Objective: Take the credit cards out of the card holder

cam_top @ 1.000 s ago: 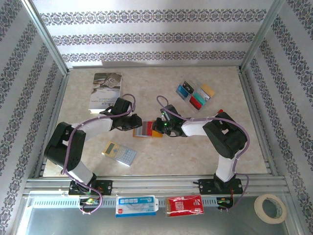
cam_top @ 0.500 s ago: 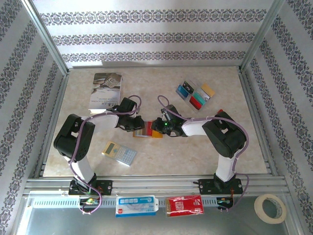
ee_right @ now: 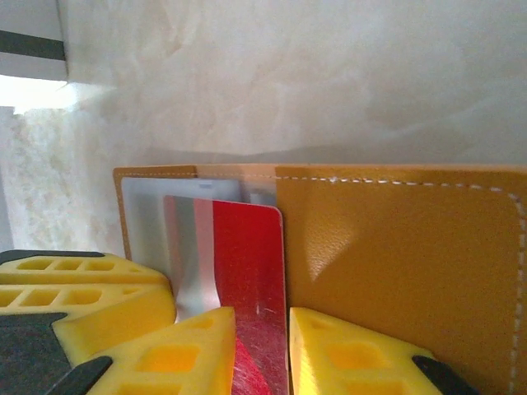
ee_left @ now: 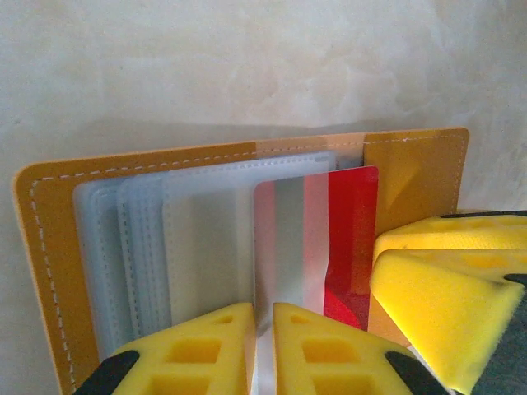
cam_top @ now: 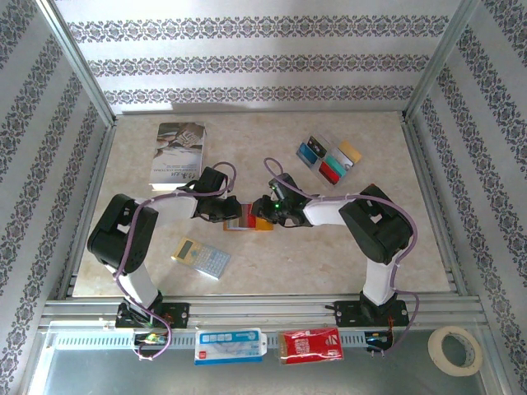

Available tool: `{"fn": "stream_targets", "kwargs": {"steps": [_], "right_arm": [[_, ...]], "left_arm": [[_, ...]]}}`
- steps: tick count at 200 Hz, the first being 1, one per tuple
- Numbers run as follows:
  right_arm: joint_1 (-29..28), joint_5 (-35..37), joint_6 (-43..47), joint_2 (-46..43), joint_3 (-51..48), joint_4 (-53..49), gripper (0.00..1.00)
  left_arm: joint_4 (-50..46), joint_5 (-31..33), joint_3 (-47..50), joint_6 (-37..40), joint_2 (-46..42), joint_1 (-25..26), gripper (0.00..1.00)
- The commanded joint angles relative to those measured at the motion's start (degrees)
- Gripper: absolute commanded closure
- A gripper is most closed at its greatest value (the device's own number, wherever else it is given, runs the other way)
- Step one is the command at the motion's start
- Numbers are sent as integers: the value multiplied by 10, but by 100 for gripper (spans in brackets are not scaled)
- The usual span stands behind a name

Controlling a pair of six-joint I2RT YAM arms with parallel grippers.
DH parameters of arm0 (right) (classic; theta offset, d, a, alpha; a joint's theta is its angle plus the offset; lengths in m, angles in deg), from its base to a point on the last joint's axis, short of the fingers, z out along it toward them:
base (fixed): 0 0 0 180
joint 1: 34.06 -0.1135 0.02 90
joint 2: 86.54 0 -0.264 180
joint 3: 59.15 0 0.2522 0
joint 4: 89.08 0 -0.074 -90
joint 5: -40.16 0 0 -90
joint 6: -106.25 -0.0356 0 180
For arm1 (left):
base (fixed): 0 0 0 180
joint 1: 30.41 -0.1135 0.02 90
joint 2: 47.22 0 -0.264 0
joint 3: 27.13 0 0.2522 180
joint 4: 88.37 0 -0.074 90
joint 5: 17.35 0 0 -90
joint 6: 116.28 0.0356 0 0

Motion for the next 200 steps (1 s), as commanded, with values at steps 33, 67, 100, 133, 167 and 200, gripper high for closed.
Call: {"fn": "stream_targets", "kwargs": {"steps": [33,67,100,133,167,200], "right_arm": [[-20,72,31,9,39,-134,70],[-22,16,39,30,52,-118,70],[-18,-46,33,29,36,-37,71],[-10,-54,46,18,20,-1,74],[0,-36,48,5,5,3,82],[13,-14,51,-13,-14,1,90]], "left_arm": [[-43,37,46,-8,36,-9,80],[13,-11,82,-37,45,-31,77],[50,-43,104,-52,57,-46,76],[59,-41,111,-50,59,-48,76],[62,-33,117,-47,59,-51,76],[66,-33,117,-50,56,-51,75]]}}
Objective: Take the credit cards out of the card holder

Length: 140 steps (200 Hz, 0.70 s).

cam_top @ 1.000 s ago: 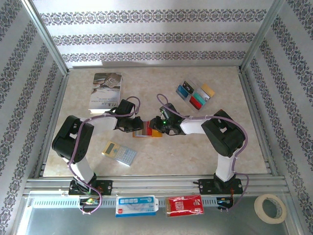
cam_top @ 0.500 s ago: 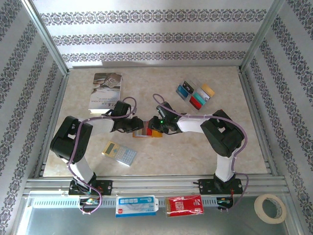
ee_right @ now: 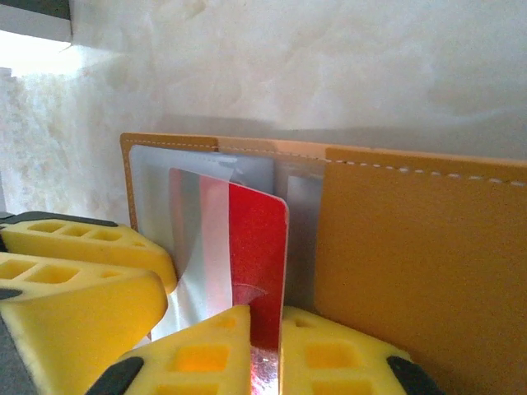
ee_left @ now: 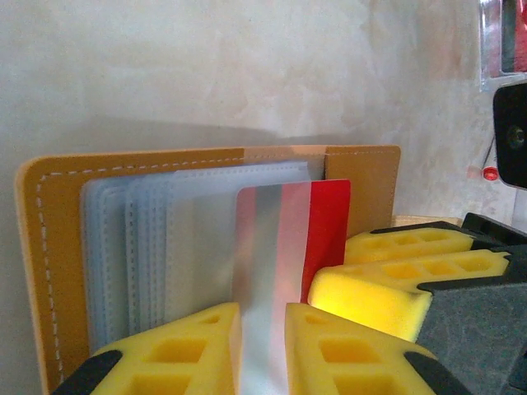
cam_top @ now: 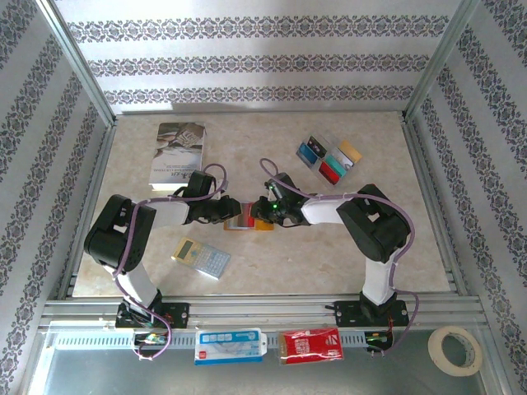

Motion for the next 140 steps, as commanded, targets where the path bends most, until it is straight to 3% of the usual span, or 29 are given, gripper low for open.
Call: {"fn": "stream_targets", "kwargs": {"steps": [1,70,117,140], "right_arm": [[11,22,14,-22,-21,-2,91],[32,73,73,-138,-98,7,100],[61,6,115,-217,-127,54,100],[92,-64,99,-245,-149,109,100]], "left_arm": [[-87,80,41,1,55,-6,75],[-72,49,9,-9,14,-7,56],[-8,-24,-34,-44,-54,-8,36],[34,-57,-39,-67,-79,-8,30]]}}
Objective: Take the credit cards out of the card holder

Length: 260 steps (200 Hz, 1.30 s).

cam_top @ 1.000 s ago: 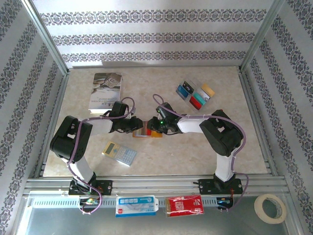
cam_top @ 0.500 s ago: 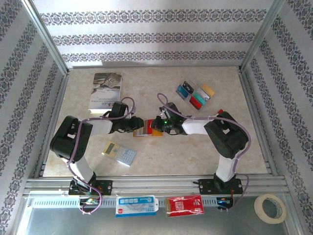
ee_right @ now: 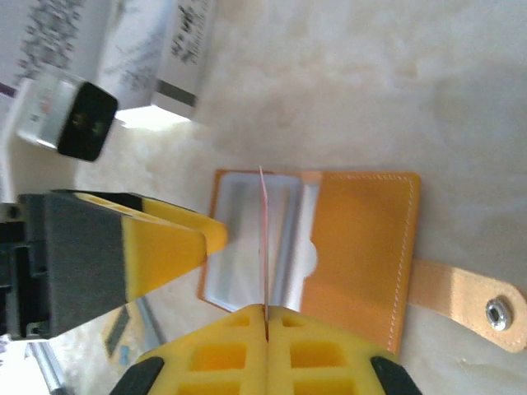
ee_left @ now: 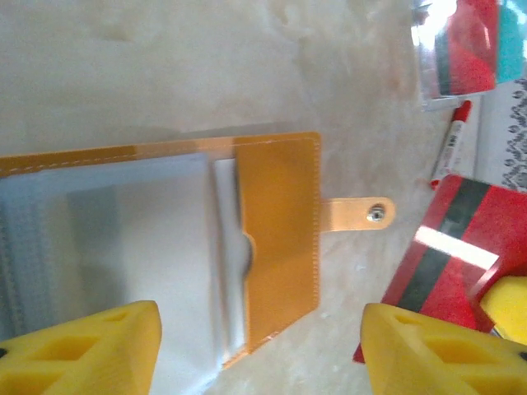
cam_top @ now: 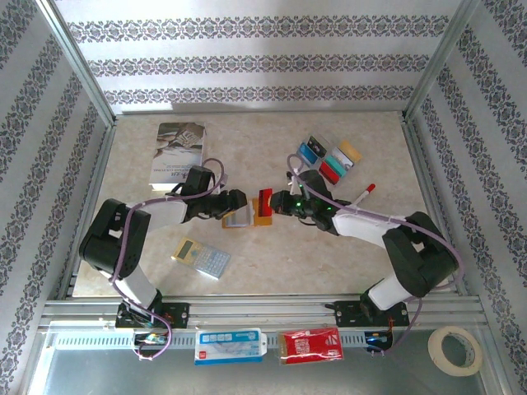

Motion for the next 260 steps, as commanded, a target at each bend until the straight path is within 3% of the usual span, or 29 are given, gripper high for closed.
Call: {"fn": "stream_targets", "kwargs": {"steps": [1,49,80,134,171,196,223,260], "right_arm": [[29,-74,8,-28,-23,67,100],[64,-162,-43,-82,-19,105,100],[72,-205,-92,-74,4,138,100],[76,-242,-176,-41,36,201,100],[86,-255,-201,-26,49,214,100],[96,-260,-223,-20,50,240,100],[95,-259,-250,-16,49,259,89],[87,-232,-316,-14,32,343,81]], "left_arm": [[37,-38,-20,-30,-38,-8,30],[272,-109,18,-189,-75,-2,17],[308,-122,10,-213,-80,4,18],[310,-128,-4,-208,-91,27,35],[349,-125,-11,-228,-101,31,63],[341,-110,-17,-231,-112,32,75],[342,-92,-17,-244,-116,32,99],[387,-82,-28,-299,-104,33,100]]}}
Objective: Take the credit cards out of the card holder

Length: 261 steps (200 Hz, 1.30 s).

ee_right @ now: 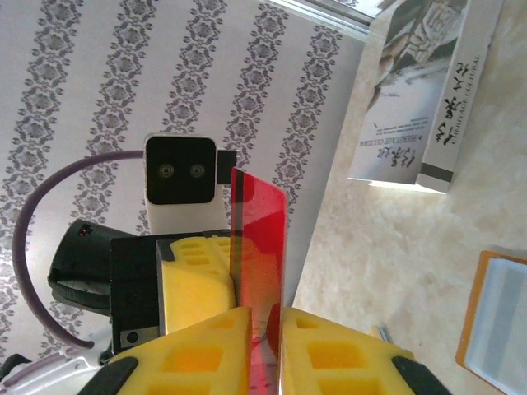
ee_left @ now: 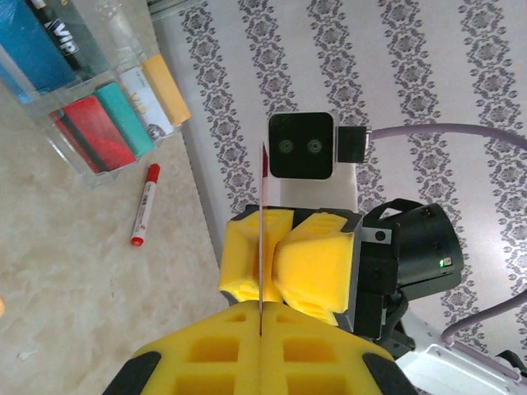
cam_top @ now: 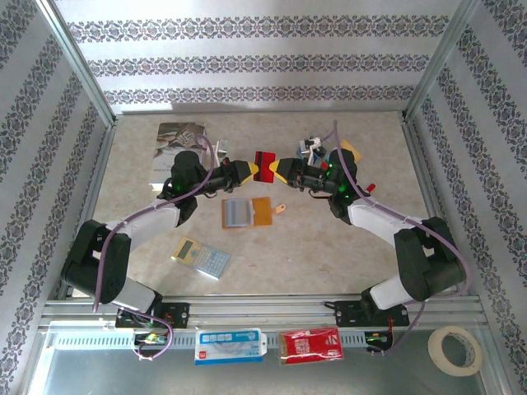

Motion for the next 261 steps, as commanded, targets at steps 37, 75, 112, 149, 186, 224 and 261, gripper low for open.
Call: {"fn": "stream_targets", "kwargs": {"steps": [37,75,112,149,186,224,261], "right_arm": [[-12,29,-78,11,4,131,96],[4,22,-5,15,31,27,100],[46,29,146,10,71,-199,100],[97,118,369,12,152,-492,100],[118,274,596,61,258,-707,100],[123,381,735,131,346,-803,100],[123,394,821,170,384,-814,100]], "left_arm": [[62,22,-32,-50,8,7,100],[-15,51,-8,1,-5,-9,70],[-222,135,8,119,-50,-41,50],[-364,235,9,204,-90,-58,34],[-414,271,13,262,-114,-69,17],[-428,263,13,276,-118,-84,11],[-424,244,10,285,-116,-88,0]]}}
